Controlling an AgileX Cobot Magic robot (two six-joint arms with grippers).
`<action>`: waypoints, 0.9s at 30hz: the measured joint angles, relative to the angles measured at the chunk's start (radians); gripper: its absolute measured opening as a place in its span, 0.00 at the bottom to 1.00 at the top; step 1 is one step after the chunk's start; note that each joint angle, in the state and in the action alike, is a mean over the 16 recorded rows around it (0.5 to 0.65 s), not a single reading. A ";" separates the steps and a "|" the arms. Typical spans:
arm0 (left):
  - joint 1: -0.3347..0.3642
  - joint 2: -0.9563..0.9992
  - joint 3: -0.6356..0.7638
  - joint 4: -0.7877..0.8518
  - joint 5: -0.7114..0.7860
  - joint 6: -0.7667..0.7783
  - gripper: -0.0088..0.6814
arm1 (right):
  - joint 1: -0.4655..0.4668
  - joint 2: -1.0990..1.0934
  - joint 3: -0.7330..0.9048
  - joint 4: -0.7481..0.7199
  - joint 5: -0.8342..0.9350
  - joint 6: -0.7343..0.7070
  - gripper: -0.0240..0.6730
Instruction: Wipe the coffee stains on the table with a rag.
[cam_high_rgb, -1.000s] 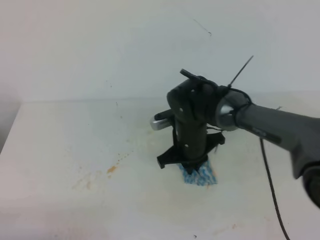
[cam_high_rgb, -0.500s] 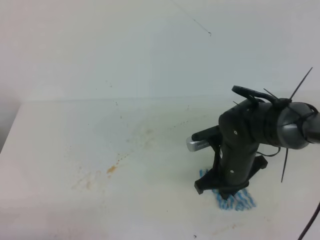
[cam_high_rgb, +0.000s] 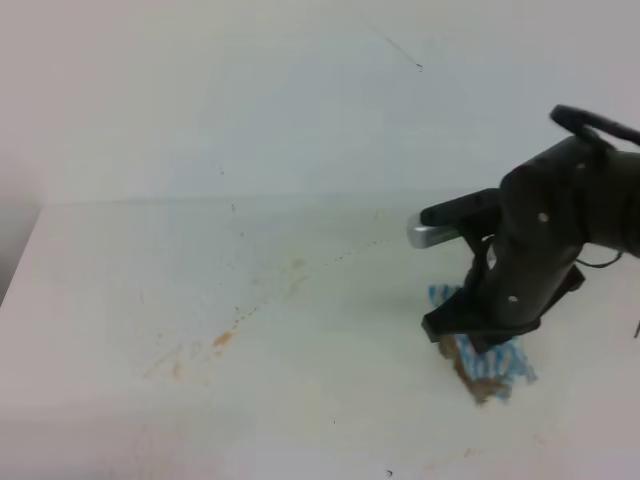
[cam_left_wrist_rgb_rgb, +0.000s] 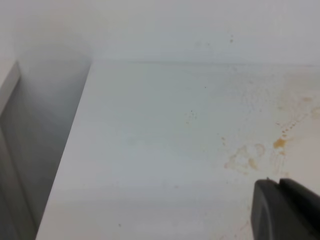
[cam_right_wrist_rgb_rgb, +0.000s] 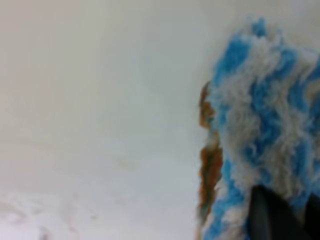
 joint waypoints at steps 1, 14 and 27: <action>0.000 0.000 0.000 0.000 0.000 0.000 0.01 | -0.007 -0.009 0.005 0.002 0.004 -0.004 0.09; 0.000 0.000 0.000 0.000 0.000 0.000 0.01 | -0.083 -0.035 0.083 0.041 0.035 -0.046 0.39; 0.000 -0.004 0.005 0.000 -0.002 0.000 0.01 | -0.094 -0.129 0.098 -0.061 0.042 0.038 0.79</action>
